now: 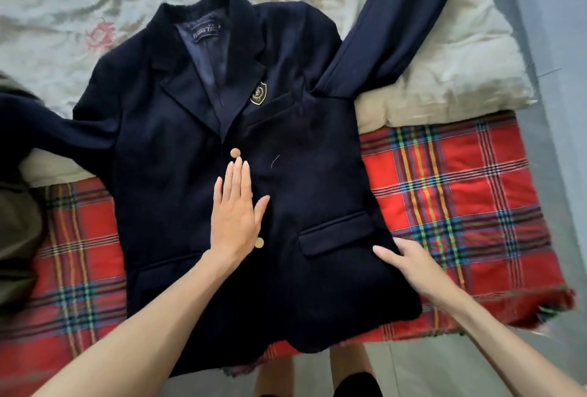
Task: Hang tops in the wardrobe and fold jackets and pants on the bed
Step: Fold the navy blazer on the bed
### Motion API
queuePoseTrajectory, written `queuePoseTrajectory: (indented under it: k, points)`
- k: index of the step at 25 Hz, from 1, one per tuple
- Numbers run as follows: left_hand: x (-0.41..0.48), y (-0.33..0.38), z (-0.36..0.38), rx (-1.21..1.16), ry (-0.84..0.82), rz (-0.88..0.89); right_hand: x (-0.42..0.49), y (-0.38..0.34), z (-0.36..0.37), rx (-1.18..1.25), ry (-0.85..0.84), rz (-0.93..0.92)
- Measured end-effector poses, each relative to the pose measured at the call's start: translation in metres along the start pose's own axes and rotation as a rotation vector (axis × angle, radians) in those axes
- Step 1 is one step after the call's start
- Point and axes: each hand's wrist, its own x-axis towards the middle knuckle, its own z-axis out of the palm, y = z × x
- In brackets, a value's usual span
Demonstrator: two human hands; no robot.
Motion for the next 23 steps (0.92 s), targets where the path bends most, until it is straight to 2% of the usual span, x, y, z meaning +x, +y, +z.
queuePoseTrajectory:
  k: [2,5,8,11,13,14,15,17,19,21,23]
  points:
    - [-0.010,-0.006,0.005,0.082,-0.086,0.013,-0.014,0.013,-0.001,-0.149,0.078,-0.022]
    - [-0.004,-0.002,-0.007,0.147,-0.173,0.002,-0.027,0.018,0.001,-0.665,0.142,-0.007]
    - [0.001,0.003,-0.024,0.155,-0.213,-0.011,-0.034,0.017,-0.006,-0.833,0.076,0.092]
    - [0.006,0.009,-0.038,0.081,-0.109,-0.017,-0.038,0.019,-0.021,-0.603,-0.092,0.178]
    - [0.016,0.016,-0.045,0.036,-0.020,0.001,-0.034,0.006,-0.037,-0.593,-0.221,0.165]
    - [0.025,0.022,-0.047,0.037,0.007,0.024,-0.027,-0.008,-0.048,-0.596,-0.218,0.114]
    - [0.036,0.028,-0.049,0.055,0.011,0.045,-0.016,-0.027,-0.059,-0.565,-0.143,0.034]
    - [0.064,0.045,-0.051,0.094,-0.062,0.041,0.018,-0.076,-0.084,-0.391,0.147,-0.149]
    - [0.090,0.063,-0.051,0.126,-0.243,-0.035,0.067,-0.132,-0.105,-0.116,0.385,-0.243]
    - [0.110,0.076,-0.046,0.218,-0.444,-0.086,0.119,-0.186,-0.123,0.095,0.516,-0.261]
    - [0.120,0.081,-0.043,0.270,-0.539,-0.097,0.160,-0.232,-0.131,0.220,0.577,-0.230]
